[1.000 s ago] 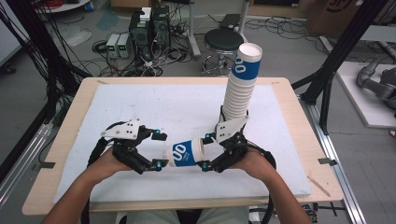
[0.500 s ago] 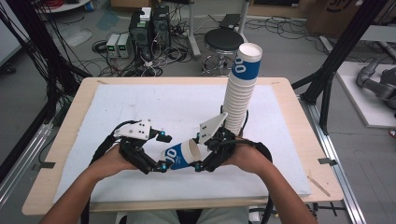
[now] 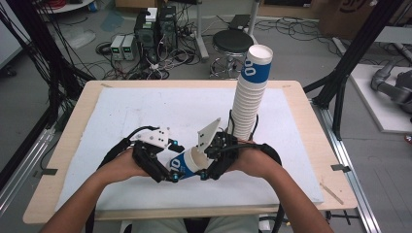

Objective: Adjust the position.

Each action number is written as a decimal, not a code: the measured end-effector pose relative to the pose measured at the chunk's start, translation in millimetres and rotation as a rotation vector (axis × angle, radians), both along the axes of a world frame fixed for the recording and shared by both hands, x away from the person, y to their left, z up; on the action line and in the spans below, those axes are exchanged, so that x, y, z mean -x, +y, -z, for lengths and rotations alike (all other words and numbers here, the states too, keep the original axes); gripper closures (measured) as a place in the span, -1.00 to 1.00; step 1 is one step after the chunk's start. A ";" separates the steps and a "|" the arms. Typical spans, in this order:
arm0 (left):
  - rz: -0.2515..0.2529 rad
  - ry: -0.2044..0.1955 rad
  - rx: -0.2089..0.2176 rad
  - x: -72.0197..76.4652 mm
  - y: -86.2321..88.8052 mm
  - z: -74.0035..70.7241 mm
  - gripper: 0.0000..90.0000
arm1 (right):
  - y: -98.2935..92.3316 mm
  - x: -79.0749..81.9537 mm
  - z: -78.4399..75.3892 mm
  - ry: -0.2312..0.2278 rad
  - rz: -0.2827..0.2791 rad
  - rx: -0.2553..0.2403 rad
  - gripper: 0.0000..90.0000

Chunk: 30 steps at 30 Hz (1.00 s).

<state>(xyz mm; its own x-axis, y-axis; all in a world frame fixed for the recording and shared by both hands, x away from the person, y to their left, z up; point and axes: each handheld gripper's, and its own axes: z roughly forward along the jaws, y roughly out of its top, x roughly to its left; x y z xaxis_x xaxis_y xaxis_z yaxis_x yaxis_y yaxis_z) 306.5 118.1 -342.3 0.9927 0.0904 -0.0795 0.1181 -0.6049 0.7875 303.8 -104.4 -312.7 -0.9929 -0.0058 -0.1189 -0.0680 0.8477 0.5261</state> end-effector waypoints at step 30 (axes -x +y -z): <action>0.040 0.009 0.024 -1.3 -2.5 18.7 -0.37 | -2.9 3.5 -4.1 -0.004 -0.006 -0.020 -0.52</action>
<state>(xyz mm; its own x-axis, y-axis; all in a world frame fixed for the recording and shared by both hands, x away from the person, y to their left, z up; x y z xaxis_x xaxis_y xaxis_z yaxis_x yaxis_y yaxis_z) 307.8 115.6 -361.0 0.9948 0.0481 -0.0899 0.1009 -0.5899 0.8011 300.3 -107.4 -308.6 -0.9924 -0.0097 -0.1230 -0.0755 0.8364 0.5430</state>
